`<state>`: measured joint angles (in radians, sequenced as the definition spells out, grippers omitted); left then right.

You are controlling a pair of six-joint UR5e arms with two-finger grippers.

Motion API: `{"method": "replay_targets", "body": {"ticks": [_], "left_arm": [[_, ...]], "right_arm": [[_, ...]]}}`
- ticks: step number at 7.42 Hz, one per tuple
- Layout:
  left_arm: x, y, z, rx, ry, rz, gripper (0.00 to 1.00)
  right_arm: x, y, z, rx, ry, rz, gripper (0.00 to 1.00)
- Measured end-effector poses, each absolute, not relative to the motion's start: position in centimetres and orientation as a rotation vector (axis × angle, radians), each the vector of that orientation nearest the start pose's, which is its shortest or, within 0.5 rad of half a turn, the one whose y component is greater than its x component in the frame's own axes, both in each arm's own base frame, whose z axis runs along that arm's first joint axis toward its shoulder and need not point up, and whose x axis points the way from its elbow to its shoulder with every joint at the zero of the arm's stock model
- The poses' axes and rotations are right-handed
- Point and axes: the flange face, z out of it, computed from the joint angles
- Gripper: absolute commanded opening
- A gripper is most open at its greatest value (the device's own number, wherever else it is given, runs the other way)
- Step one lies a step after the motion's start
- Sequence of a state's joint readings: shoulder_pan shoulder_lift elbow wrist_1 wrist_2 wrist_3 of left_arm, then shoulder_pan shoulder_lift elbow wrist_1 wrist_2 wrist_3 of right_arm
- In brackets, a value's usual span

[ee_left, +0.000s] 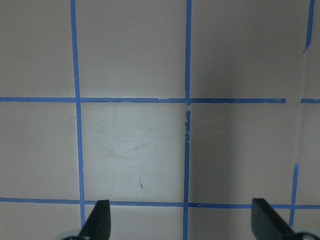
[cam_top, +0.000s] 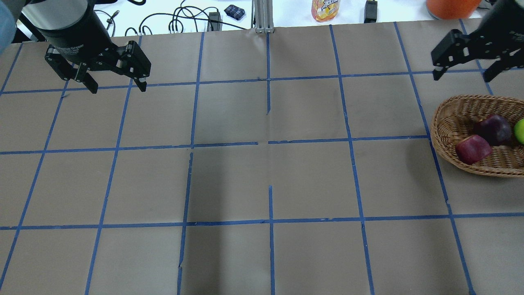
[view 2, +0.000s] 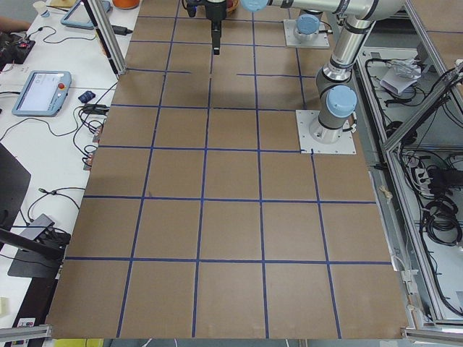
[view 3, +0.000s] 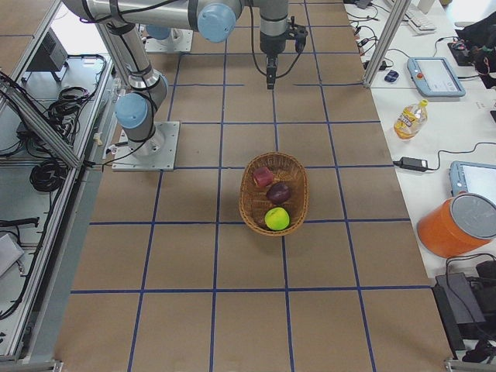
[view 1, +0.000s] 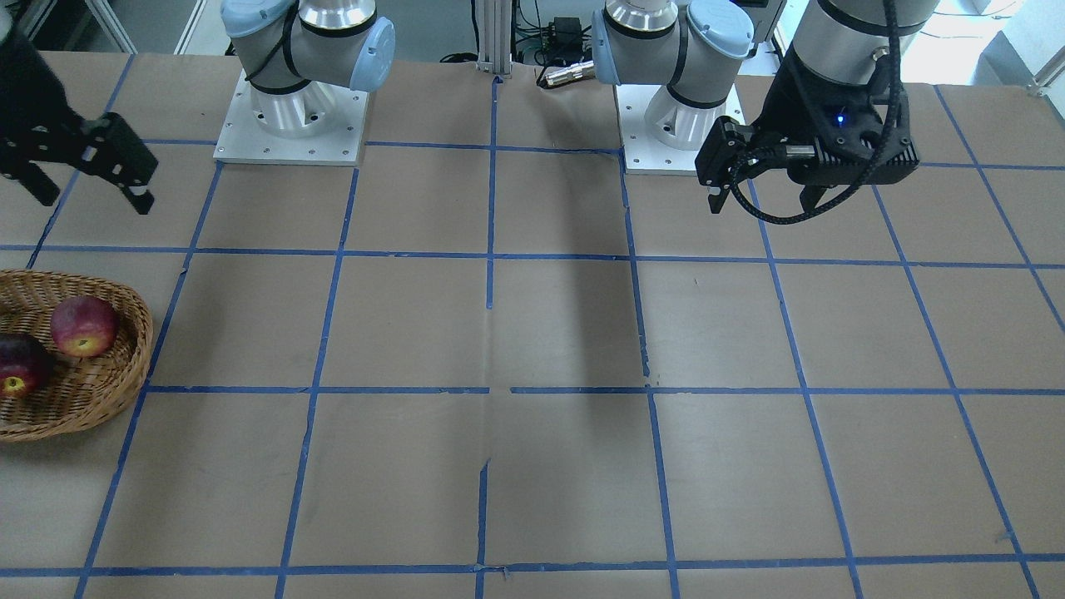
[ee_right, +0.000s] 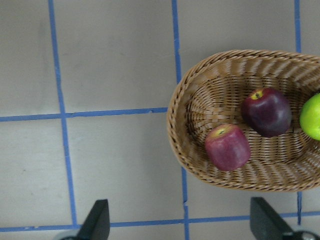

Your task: Put all apples into basket

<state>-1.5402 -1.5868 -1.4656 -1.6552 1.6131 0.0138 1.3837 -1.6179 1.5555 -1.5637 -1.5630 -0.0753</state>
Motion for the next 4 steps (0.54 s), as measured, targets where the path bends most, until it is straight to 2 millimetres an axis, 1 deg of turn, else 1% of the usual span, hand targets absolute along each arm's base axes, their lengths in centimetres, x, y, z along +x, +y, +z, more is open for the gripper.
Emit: {"method": "replay_targets", "body": {"ticks": [1, 2, 3, 4], "left_arm": [[-11.4, -50.1, 52.3, -0.026, 3.098, -0.006, 1.0], [-11.4, -50.1, 52.3, -0.026, 3.098, -0.005, 1.0], [-11.4, -50.1, 52.4, -0.026, 3.098, -0.006, 1.0], [-11.4, -50.1, 52.4, -0.026, 3.098, -0.006, 1.0]], "right_arm": [[8.8, -48.9, 52.1, 0.241, 3.126, -0.1, 1.0], [12.4, -48.4, 52.1, 0.303, 3.114, -0.109, 1.0], [14.5, -48.2, 52.0, 0.325, 3.113, -0.112, 1.0], [15.5, -48.1, 51.9, 0.325, 3.115, -0.113, 1.0]]}}
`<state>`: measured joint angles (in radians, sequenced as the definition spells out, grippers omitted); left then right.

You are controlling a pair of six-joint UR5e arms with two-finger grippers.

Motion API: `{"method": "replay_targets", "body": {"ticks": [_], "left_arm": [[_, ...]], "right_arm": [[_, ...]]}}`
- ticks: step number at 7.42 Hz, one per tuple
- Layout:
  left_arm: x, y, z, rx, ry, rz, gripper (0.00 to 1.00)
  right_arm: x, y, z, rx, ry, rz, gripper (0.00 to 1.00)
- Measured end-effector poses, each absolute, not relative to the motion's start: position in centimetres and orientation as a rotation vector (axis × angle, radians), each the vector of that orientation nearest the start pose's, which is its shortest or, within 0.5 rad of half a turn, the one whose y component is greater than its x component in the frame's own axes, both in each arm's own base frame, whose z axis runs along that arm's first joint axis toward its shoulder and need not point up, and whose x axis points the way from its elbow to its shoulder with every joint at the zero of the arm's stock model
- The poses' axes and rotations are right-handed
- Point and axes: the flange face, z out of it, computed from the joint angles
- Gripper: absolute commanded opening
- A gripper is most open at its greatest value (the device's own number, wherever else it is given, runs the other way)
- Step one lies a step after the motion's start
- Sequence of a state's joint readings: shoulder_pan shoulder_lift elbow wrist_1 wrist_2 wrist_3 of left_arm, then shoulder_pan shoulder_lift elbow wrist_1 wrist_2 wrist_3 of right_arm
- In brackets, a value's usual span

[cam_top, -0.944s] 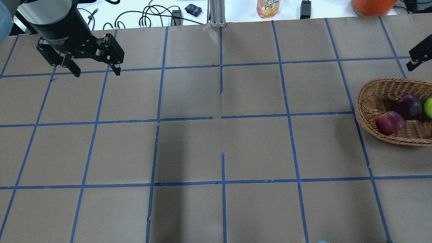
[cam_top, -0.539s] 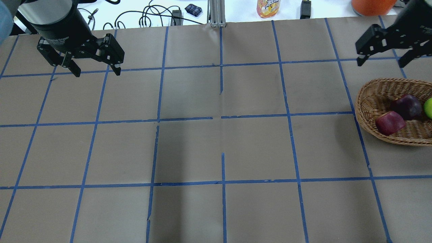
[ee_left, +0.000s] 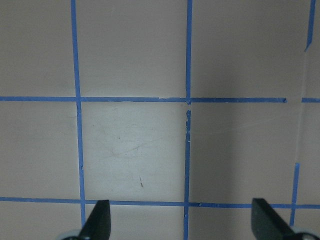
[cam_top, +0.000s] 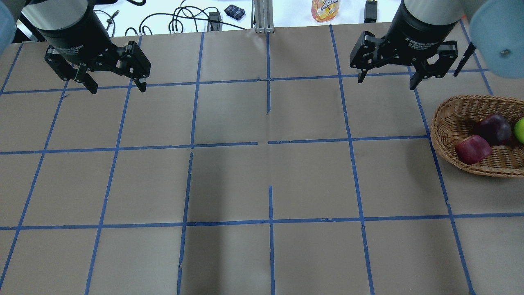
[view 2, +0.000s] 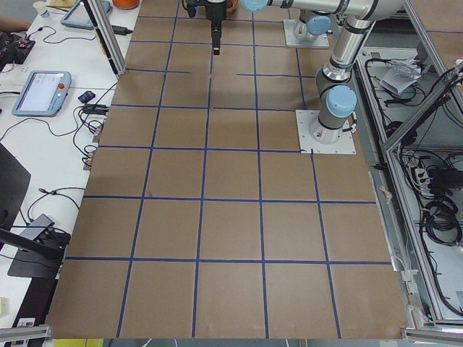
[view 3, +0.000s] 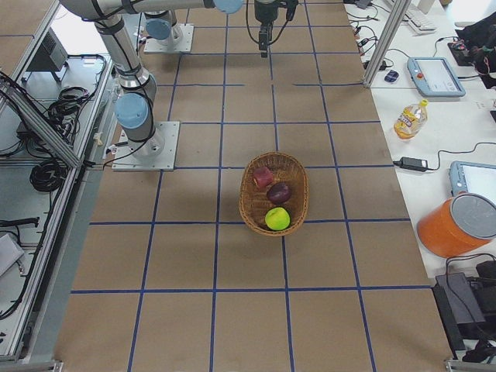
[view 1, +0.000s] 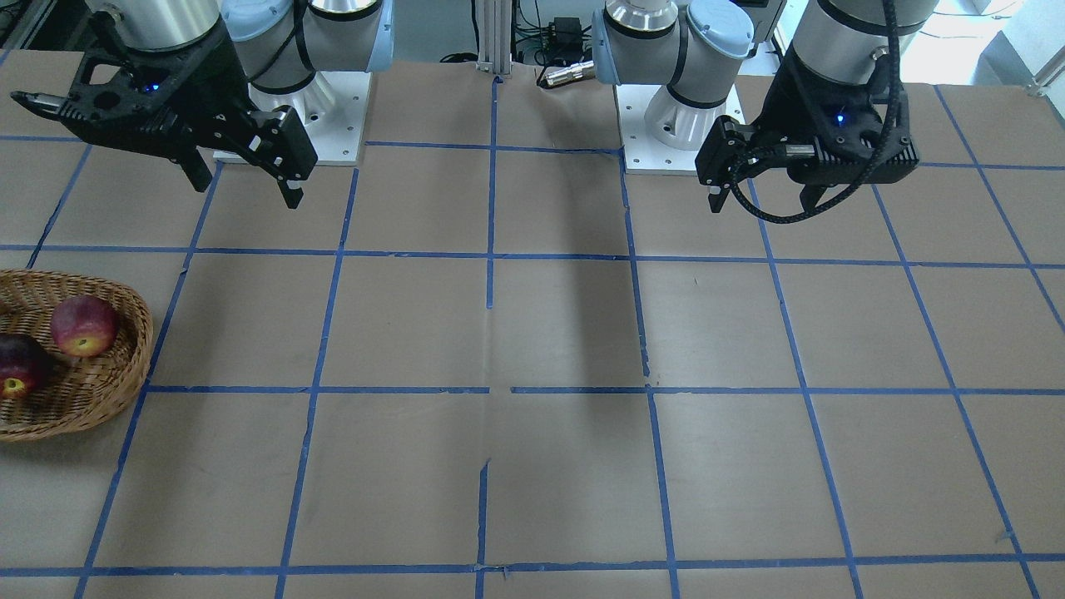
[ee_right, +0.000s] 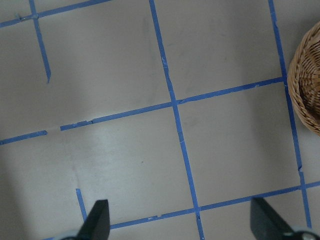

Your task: Put all apples into basket

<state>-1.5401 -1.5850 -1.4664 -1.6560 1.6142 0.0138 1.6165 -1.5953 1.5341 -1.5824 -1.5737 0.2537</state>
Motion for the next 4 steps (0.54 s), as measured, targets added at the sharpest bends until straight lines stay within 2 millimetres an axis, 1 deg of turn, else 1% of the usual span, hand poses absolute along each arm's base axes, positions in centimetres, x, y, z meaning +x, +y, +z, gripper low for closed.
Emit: {"method": "replay_targets", "body": {"ticks": [2, 4], "left_arm": [[-11.36, -50.04, 52.39, -0.026, 3.097, -0.006, 1.0], [-11.37, -50.05, 52.38, -0.026, 3.098, -0.006, 1.0]], "right_arm": [[16.05, -48.1, 51.85, 0.296, 3.117, -0.114, 1.0], [16.23, -48.25, 51.72, 0.176, 3.131, -0.118, 1.0]]}}
